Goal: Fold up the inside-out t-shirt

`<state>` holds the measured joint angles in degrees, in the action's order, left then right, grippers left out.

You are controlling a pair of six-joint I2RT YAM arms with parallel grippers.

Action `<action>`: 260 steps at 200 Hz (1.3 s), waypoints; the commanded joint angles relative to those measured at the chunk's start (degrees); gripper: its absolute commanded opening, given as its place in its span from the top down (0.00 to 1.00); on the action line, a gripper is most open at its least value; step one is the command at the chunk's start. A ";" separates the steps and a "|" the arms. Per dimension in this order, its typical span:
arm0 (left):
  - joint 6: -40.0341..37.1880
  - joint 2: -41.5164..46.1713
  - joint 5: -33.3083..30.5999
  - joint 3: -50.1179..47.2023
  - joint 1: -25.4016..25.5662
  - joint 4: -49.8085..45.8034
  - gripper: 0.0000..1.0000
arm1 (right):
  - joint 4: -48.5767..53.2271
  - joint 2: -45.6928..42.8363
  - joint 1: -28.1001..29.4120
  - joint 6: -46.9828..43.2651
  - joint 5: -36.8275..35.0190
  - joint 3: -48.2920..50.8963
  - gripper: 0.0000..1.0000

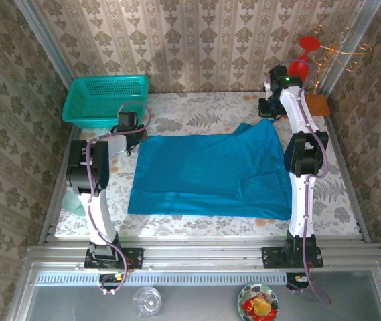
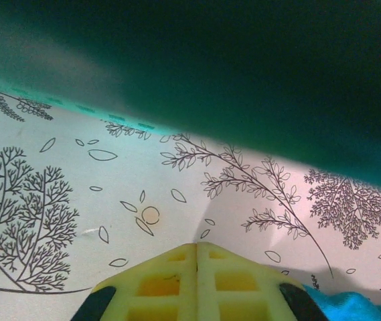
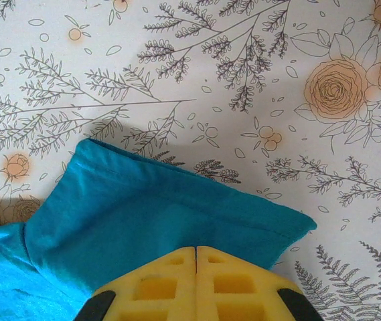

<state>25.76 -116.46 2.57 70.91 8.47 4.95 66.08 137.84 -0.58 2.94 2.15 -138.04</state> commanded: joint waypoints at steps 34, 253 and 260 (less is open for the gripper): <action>1.67 -1.19 -3.19 3.05 -0.73 -8.38 0.73 | 2.12 -3.32 0.40 -0.92 -0.78 -1.27 1.00; 3.50 0.23 -1.87 -2.71 0.67 0.18 0.75 | -0.94 -7.83 0.75 -1.66 -0.54 2.16 1.00; 3.59 0.02 -1.38 -2.57 0.59 0.39 0.75 | -1.98 -9.05 0.89 -1.93 -0.20 3.34 1.00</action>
<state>28.12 -116.57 0.80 69.71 8.97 7.29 65.95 135.57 -0.36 2.68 2.04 -136.90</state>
